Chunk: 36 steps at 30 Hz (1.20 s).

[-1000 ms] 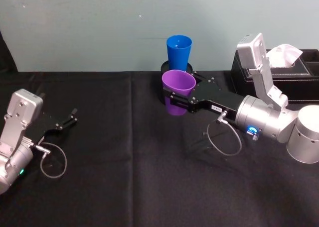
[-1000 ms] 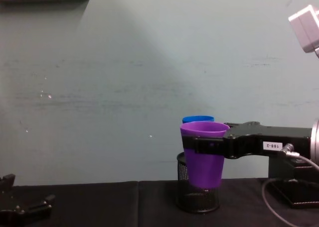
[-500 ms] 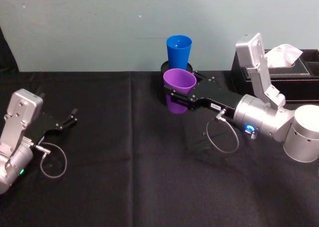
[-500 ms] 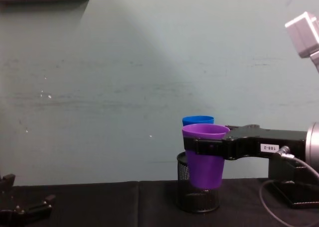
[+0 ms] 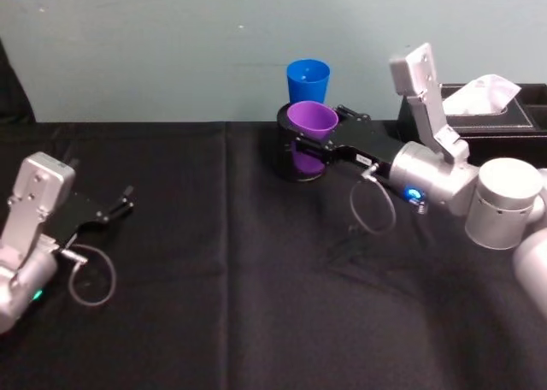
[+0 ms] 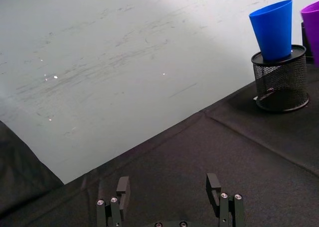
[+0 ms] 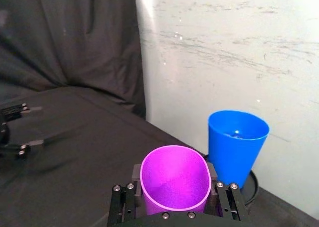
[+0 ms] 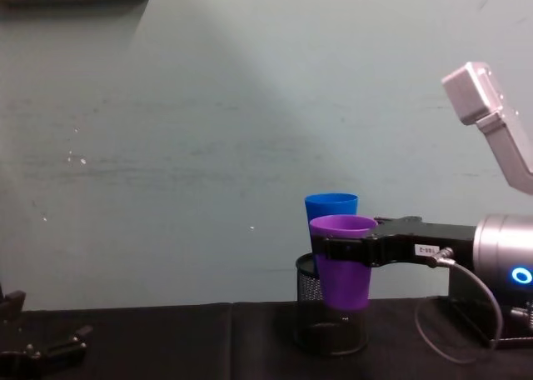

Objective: Pick up one cup with a gripper and tap it against the other cup.

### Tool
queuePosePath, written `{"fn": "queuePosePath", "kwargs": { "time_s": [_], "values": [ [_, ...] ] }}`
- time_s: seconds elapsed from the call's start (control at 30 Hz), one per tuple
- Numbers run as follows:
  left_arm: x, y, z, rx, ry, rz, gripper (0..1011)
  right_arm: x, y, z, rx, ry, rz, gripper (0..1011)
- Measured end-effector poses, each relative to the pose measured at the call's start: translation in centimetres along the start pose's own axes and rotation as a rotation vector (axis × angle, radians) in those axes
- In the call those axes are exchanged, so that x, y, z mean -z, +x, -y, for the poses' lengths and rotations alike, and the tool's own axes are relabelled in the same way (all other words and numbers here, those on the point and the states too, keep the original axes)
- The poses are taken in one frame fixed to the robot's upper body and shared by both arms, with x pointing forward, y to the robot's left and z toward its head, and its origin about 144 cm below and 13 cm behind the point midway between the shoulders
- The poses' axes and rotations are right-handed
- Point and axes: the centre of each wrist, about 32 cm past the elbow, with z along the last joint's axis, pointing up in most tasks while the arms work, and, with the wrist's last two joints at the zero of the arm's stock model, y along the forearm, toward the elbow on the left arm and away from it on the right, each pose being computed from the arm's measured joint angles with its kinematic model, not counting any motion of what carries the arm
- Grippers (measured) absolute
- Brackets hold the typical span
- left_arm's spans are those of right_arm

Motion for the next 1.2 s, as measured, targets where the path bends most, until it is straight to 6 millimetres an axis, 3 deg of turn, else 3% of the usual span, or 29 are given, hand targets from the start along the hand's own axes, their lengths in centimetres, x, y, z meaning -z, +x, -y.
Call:
{"fn": "queuePosePath", "kwargs": {
  "time_s": [0.4,1.2],
  "values": [
    [0.0,0.0,0.0,0.0,0.0,0.0,1000,0.6,1.5,-2.5,0.046,0.025,-0.034,729],
    [0.0,0.0,0.0,0.0,0.0,0.0,1000,0.7,1.8,-3.2,0.099,0.063,-0.052,728]
  ]
}}
